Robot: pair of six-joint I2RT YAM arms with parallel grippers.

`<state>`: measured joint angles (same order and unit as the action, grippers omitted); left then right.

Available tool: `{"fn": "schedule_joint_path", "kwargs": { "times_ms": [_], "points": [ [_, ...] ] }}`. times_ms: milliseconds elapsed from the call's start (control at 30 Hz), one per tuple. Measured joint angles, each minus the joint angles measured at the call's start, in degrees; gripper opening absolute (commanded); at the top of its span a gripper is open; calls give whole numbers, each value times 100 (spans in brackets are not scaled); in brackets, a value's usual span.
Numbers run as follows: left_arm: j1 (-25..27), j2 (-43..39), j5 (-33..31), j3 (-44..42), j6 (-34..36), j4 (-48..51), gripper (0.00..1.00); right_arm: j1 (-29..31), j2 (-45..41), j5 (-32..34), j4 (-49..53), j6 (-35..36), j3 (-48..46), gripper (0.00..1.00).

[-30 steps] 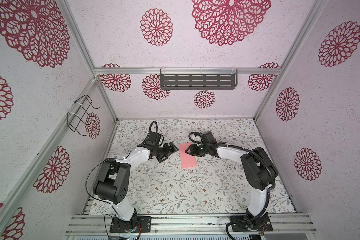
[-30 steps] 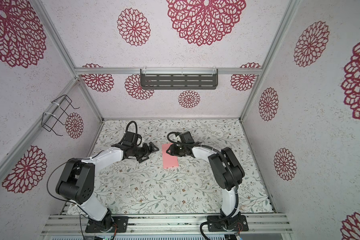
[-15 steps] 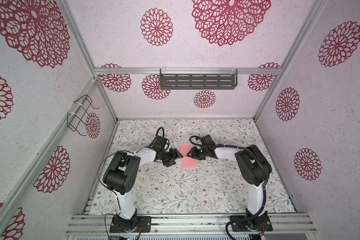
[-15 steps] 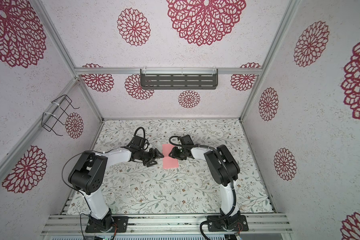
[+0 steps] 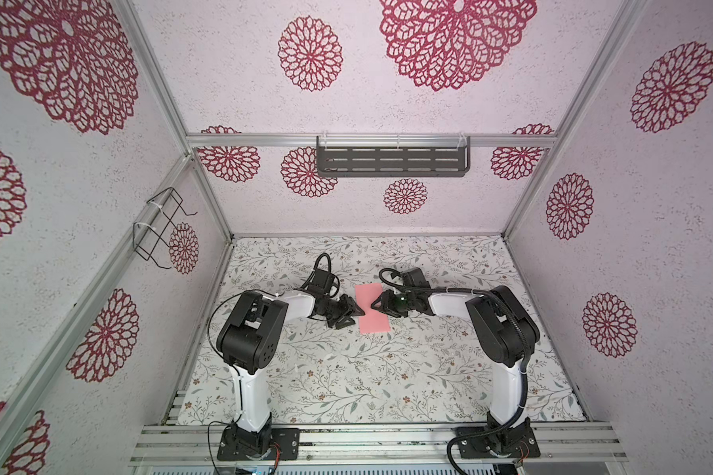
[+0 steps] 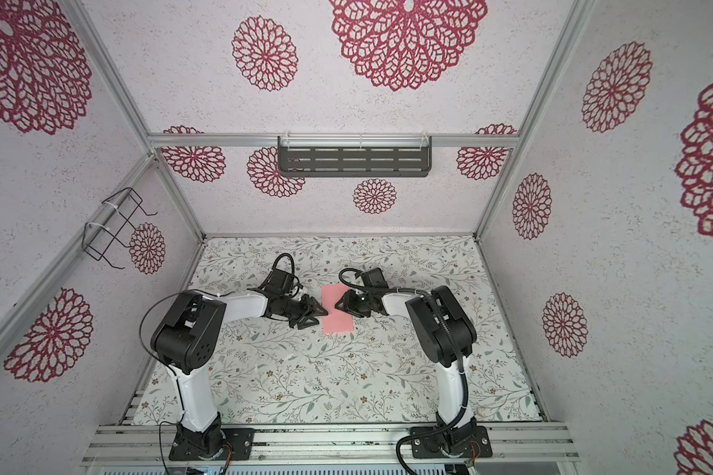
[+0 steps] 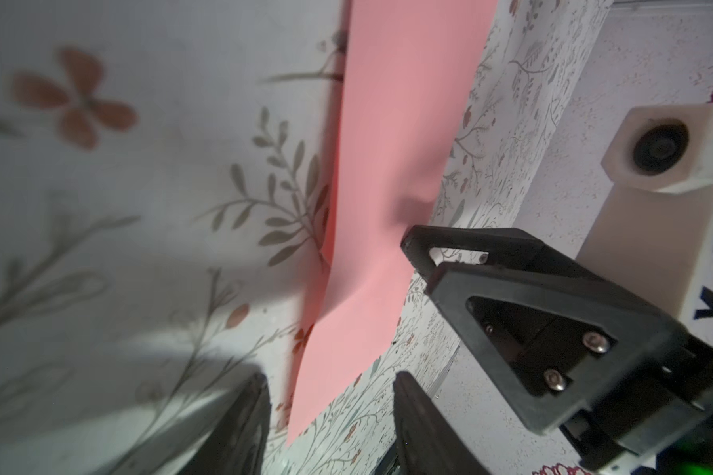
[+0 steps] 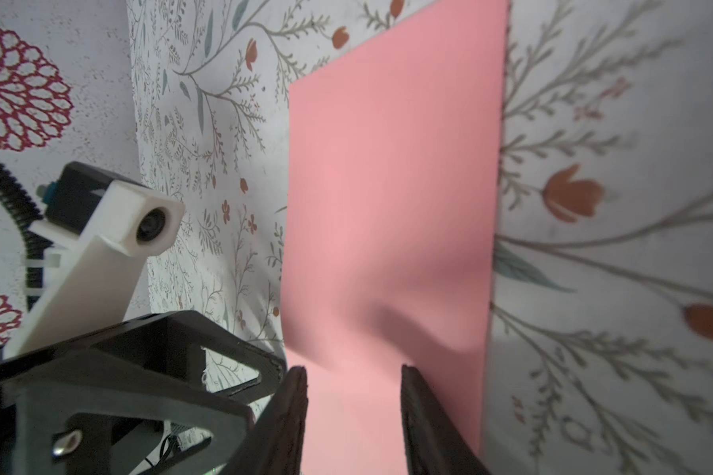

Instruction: Fold a paper plane with a square sheet of paper (pick it up from the middle)

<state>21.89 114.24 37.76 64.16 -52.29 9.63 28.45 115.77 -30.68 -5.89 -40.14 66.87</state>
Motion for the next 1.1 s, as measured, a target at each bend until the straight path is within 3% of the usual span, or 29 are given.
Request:
{"fn": "schedule_joint_path", "kwargs": {
  "times_ms": [367, 600, 833, 967, 1100],
  "points": [
    [0, 304, 337, 129, 256, -629, 46, -35, 4, -107, -114, -4, -50, 42],
    [4, 304, 516, -59, 234, -887, 33, -39, 7, -114, -122, -4, -52, 42],
    [15, 304, 487, -74, 57, -927, 11, -46, 2, -188, -343, 160, -125, 46],
    [15, 304, 483, -70, -26, -887, 5, -44, -293, -4, -503, 623, -450, 54],
    [15, 304, 479, -44, -127, -789, 4, -15, -1034, 468, -866, 1316, -1108, 71]
  ]
}}
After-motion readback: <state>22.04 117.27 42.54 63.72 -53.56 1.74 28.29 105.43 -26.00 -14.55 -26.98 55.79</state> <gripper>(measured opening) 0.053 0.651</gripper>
